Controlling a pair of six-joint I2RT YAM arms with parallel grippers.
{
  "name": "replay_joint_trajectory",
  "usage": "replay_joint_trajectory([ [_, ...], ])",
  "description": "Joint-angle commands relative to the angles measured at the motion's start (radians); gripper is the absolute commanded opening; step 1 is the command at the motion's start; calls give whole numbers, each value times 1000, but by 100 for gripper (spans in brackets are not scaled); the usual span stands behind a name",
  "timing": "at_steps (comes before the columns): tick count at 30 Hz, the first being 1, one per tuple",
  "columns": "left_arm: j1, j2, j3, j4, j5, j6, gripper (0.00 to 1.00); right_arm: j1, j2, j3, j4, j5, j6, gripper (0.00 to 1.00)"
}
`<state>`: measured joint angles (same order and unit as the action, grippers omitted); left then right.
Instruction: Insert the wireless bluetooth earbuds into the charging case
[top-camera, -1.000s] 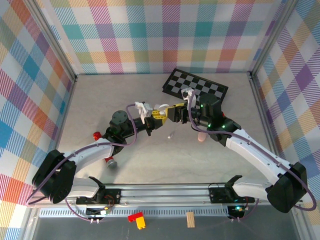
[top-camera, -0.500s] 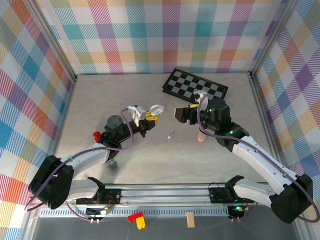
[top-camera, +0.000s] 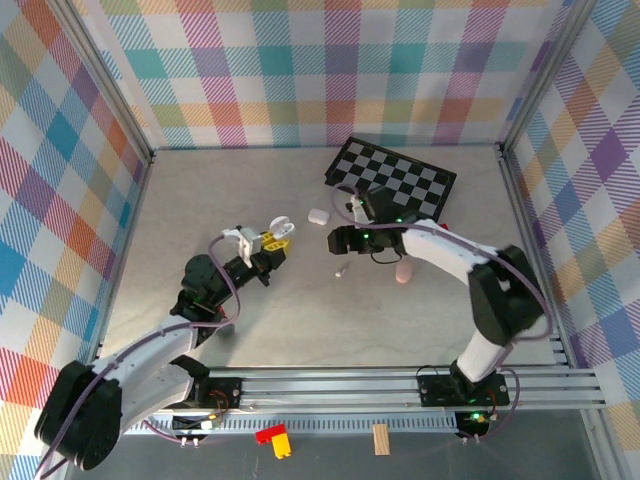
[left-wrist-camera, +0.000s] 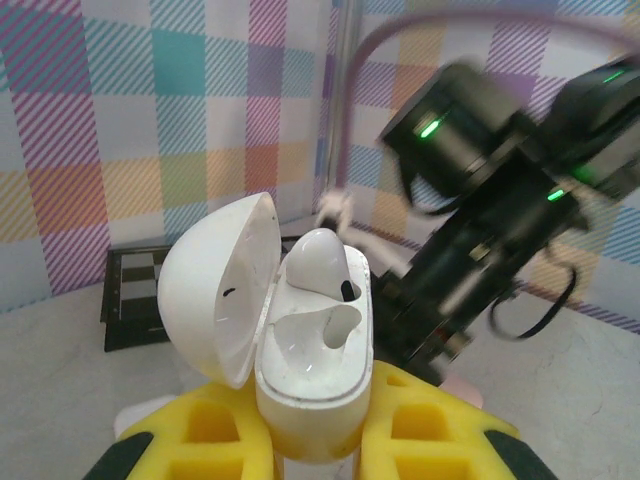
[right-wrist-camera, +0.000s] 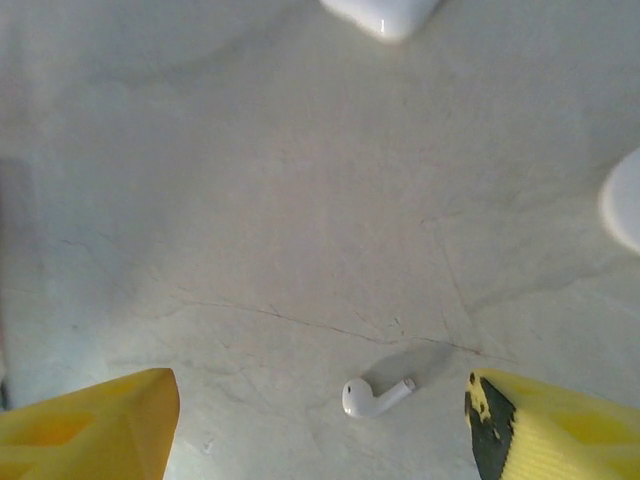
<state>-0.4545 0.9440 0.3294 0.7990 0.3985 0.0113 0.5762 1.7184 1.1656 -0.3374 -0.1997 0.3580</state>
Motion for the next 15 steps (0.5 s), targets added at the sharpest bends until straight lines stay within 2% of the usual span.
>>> replay_joint_trajectory([
  [1,10,-70,-4,-60,10,-6,0,12,102,81,-43,-93,-8,74],
  [4,10,-97,0,-116,16,10,0,22,186,136,-40,-112,-5,73],
  [9,11,-88,-1,-114,6,26,0,20,272,160,-38,-137,-7,73],
  [15,10,-53,4,-76,11,19,0,24,259,104,-59,-148,-4,73],
])
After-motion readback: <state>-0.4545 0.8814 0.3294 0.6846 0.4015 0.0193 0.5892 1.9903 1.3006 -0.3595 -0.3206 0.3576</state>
